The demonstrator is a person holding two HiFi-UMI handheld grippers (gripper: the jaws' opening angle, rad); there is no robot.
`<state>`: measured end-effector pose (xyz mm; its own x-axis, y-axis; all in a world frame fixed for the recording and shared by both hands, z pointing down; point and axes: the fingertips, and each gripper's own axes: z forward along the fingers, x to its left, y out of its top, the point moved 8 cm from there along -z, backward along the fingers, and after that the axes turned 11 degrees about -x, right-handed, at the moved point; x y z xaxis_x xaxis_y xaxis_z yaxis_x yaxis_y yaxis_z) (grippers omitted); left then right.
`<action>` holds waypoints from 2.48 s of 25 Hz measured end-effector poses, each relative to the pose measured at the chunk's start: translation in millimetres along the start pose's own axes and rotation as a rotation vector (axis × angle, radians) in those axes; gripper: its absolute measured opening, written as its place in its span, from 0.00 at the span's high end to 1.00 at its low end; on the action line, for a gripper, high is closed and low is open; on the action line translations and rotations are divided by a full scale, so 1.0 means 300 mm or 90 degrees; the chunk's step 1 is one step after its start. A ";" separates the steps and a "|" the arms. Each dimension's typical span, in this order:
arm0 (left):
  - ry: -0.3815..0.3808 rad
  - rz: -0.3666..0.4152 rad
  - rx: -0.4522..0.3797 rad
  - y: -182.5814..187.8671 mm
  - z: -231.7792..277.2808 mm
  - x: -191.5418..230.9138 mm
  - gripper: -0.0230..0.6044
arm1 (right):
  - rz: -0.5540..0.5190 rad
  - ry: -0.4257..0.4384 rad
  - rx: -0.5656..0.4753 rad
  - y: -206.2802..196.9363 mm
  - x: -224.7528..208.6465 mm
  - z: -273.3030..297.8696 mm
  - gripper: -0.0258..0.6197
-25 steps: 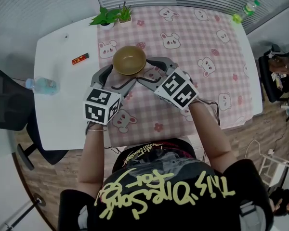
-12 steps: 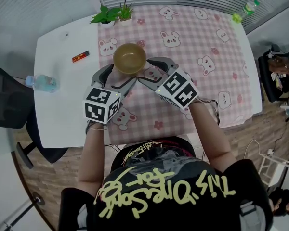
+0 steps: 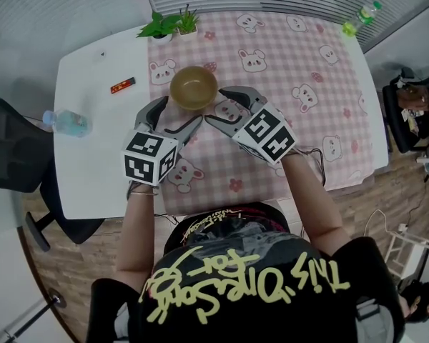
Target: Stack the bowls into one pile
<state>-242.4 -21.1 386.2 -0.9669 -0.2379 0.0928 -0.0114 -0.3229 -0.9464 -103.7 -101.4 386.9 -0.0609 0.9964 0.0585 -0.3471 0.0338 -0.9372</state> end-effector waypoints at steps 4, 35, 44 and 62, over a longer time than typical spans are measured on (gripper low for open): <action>0.002 0.010 -0.014 0.026 -0.018 -0.005 0.35 | -0.001 -0.012 -0.023 0.023 0.003 -0.020 0.53; -0.022 0.081 -0.198 0.328 -0.178 -0.100 0.48 | -0.019 -0.090 -0.265 0.334 0.040 -0.218 0.63; -0.002 0.088 -0.237 0.367 -0.216 -0.121 0.67 | -0.013 -0.101 -0.307 0.372 0.041 -0.251 0.86; -0.021 0.090 -0.259 0.377 -0.224 -0.164 0.93 | -0.019 -0.087 -0.334 0.389 0.082 -0.265 0.95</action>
<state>-213.1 15.7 253.8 -0.9578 -0.2844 -0.0424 0.0139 0.1013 -0.9948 -71.1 -66.7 251.7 -0.1914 0.9765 0.0989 0.1608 0.1306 -0.9783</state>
